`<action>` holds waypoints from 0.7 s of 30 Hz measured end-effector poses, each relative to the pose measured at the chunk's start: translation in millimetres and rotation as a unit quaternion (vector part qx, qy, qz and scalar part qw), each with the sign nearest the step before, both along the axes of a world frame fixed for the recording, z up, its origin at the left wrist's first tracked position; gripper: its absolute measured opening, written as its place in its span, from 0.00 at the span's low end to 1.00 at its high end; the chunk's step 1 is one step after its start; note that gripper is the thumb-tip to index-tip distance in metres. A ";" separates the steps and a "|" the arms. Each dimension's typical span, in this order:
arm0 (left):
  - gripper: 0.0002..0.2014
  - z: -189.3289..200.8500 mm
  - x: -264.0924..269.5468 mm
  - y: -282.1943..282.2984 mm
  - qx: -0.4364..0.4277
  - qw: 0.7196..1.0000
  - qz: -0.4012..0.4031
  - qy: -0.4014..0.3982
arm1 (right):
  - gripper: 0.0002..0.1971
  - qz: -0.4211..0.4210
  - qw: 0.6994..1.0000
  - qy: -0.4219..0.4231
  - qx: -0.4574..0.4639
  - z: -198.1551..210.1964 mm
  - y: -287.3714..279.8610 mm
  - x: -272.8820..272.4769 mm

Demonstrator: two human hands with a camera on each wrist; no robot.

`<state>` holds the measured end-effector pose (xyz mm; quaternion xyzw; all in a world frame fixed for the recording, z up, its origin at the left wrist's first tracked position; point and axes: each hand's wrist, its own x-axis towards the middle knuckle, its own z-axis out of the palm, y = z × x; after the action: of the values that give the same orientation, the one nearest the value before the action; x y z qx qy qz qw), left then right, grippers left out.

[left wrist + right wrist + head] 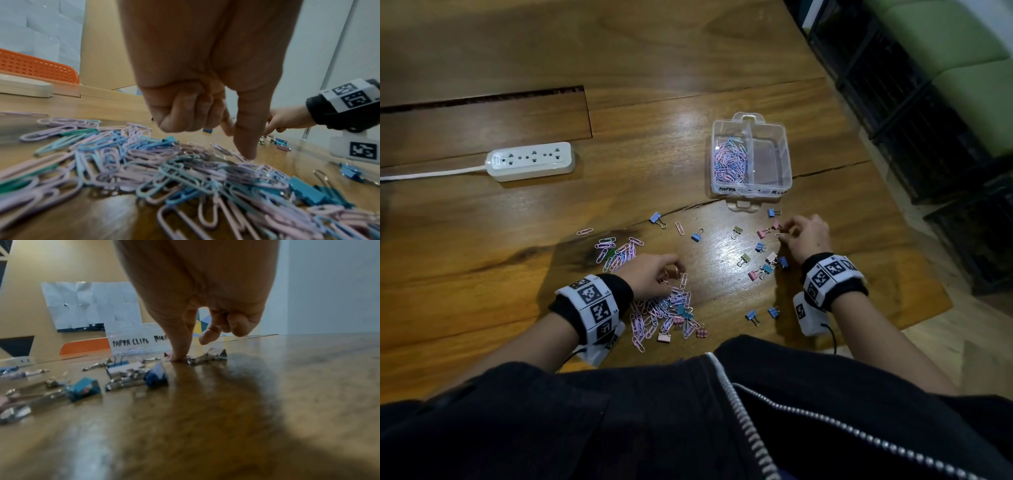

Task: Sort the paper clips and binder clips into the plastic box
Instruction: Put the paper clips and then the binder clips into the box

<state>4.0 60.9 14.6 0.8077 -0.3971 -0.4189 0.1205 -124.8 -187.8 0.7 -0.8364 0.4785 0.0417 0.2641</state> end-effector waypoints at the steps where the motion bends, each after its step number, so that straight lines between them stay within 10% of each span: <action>1: 0.22 0.8 -0.5 -1.5 0.005 1.000 -0.025 -0.008 | 0.08 0.006 1.000 0.005 -0.003 -0.2 -0.2 1.5; 7: 0.30 -2.7 -5.3 -6.1 0.051 0.983 -0.151 -0.086 | 0.09 0.062 0.997 0.049 -0.008 -3.7 1.2 0.1; 13: 0.14 -6.9 -12.9 -12.0 -0.002 0.977 -0.166 -0.135 | 0.10 -0.001 1.000 -0.003 -0.001 -4.3 -0.5 -1.6; 21: 0.19 -14.4 -18.8 -22.4 -0.002 0.982 -0.121 -0.145 | 0.12 0.024 0.999 0.035 -0.015 -5.8 3.7 -5.1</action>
<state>-14.8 38.6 0.2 0.8056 -0.5060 -0.3081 0.0113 -129.9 -184.1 -5.2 -0.8495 0.4679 0.0702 0.2335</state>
